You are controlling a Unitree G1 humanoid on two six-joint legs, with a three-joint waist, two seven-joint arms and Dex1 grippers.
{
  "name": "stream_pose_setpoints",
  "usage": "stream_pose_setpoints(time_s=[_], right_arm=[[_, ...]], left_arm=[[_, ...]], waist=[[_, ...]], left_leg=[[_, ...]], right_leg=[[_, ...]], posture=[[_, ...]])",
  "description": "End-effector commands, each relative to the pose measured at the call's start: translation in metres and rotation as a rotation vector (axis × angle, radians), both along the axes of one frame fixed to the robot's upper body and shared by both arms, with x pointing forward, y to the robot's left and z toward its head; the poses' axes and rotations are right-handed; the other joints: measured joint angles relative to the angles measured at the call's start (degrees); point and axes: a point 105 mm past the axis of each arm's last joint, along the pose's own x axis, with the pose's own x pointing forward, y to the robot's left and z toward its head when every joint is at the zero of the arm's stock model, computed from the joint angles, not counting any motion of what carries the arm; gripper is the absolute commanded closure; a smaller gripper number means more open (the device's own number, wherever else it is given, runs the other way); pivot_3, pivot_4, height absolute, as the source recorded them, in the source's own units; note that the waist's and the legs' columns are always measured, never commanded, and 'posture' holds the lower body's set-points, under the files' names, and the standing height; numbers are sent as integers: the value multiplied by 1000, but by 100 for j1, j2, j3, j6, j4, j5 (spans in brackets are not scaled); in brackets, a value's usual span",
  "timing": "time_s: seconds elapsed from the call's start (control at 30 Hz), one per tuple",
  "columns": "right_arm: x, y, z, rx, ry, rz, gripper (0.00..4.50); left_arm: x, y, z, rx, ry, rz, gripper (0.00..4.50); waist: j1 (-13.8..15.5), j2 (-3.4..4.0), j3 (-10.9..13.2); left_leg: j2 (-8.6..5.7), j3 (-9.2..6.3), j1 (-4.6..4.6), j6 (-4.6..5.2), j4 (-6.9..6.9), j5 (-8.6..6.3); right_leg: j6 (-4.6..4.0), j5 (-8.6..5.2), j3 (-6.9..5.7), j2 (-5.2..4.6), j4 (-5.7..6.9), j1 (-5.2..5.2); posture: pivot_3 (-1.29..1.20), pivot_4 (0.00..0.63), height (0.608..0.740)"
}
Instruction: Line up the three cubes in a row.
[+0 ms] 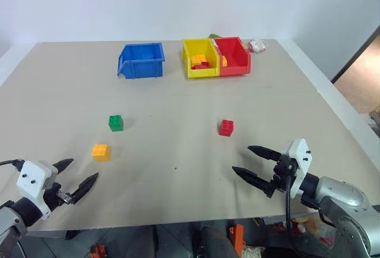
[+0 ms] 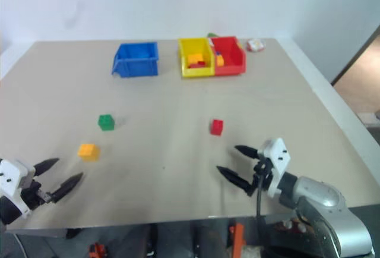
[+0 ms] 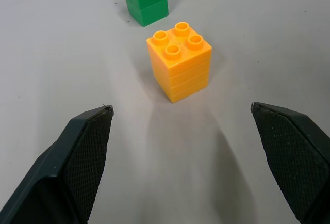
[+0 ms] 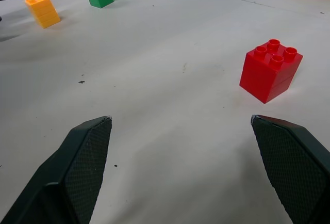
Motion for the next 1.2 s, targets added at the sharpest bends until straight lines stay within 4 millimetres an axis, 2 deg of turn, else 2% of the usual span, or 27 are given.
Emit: stream_pose_setpoints(time_s=[0.03, 0.13, 0.63, 0.7, 0.8, 0.9, 0.97, 1.13, 1.2], right_arm=[[1, -3, 12, -17, -58, 0, 0], [3, -5, 14, -25, -73, 2, 0], [4, -6, 19, -28, -83, 16, 0], [8, -7, 24, -27, -117, -7, 0], [20, -7, 34, -38, -159, -12, 0], [40, -4, 49, -14, -181, 10, 0], [55, 0, 51, -56, -188, 52, 0], [78, 7, 46, -81, -169, 144, 0], [84, 7, 39, -106, -162, 178, 0]], left_arm=[[0, -4, 10, -23, -45, -37, 75], [-2, -3, 20, -133, -117, -63, 75], [-5, -12, 30, -101, -231, -101, 75], [-6, -19, 34, -97, -244, -134, 75], [-5, -42, 44, -96, -250, -248, 75], [-9, -82, 45, -66, -201, -490, 75], [-12, -105, 42, -75, -142, -639, 75], [-2, -124, 36, -135, -1, -806, 75], [3, -127, 34, -130, 34, -855, 75]], waist=[[0, 0, 0], [1, 0, 0], [2, -8, -5], [1, -8, -5], [0, -7, -5], [-2, -5, -3], [-3, -1, -1], [0, 1, -1], [1, 2, 0]], left_leg=[[0, 0, 0, 0, 0, 0], [0, 1, 1, 0, 0, 0], [0, 2, 1, 5, 1, 3], [1, 3, 1, 5, 0, 3], [1, 5, 1, 5, 1, 3], [1, 4, 8, 2, 4, 2], [-1, 5, 14, 3, 8, 2], [-2, 7, 4, 24, 9, 16], [1, 10, -4, 26, 9, 17]], right_leg=[[0, 0, 0, 0, 0, 0], [0, 0, 0, 0, 0, 0], [1, 1, 1, 4, 0, 13], [1, 1, 2, 4, 0, 13], [2, 3, 5, 5, 0, 12], [1, 12, 4, 8, 0, 7], [1, 22, 5, 10, 0, 4], [0, 26, 5, 43, 0, 16], [29, 39, 22, 67, 1, 10]], posture=[[0, 150, 740], [0, 150, 740], [0, 150, 740], [0, 150, 740], [0, 150, 740], [0, 150, 740], [0, 150, 740], [0, 150, 740], [0, 150, 740]])
